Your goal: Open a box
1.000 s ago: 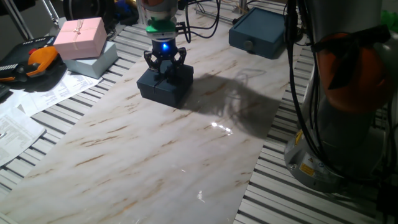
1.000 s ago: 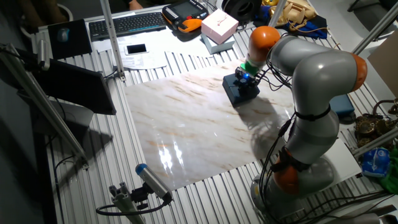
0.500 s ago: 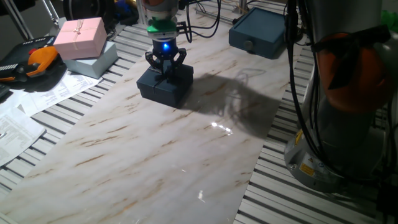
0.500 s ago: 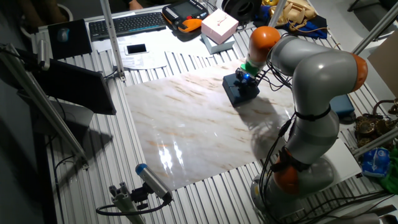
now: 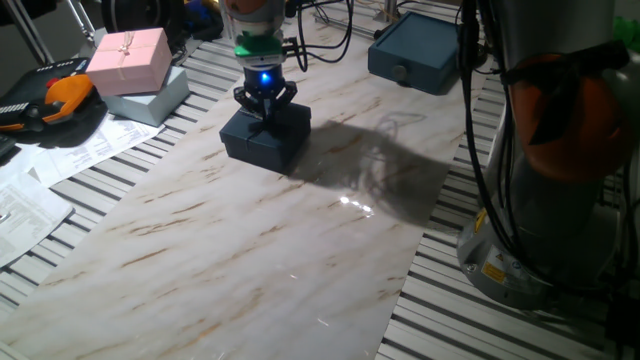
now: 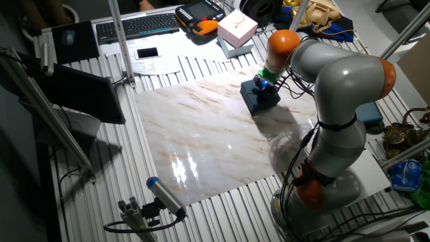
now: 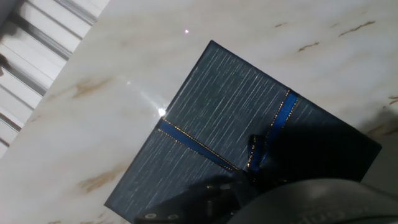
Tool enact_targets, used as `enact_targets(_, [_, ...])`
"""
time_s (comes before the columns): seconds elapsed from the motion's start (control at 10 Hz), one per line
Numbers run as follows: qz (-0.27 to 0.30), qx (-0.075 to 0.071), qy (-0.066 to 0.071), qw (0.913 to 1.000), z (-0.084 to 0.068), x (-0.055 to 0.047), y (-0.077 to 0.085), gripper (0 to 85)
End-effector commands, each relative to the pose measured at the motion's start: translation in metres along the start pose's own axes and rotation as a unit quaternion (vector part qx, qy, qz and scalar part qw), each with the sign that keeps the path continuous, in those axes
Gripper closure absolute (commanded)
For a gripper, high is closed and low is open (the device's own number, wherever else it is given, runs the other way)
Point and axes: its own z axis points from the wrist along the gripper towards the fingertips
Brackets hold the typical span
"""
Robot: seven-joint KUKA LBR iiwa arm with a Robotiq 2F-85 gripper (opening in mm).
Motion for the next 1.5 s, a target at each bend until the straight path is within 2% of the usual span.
enact_targets(0.0, [-0.004, -0.003, 0.004, 1.0, 0.0, 0.0, -0.001, 85.0])
enact_targets(0.3, [-0.009, -0.002, 0.004, 0.9999, -0.004, -0.001, -0.004, 85.0])
enact_targets(0.5, [0.008, -0.004, 0.005, 0.9999, -0.006, -0.002, -0.006, 85.0])
enact_targets(1.0, [0.061, 0.01, -0.015, 0.998, -0.02, -0.008, -0.009, 85.0])
enact_targets(1.4, [0.083, 0.011, -0.011, 0.9964, -0.031, -0.008, -0.009, 85.0])
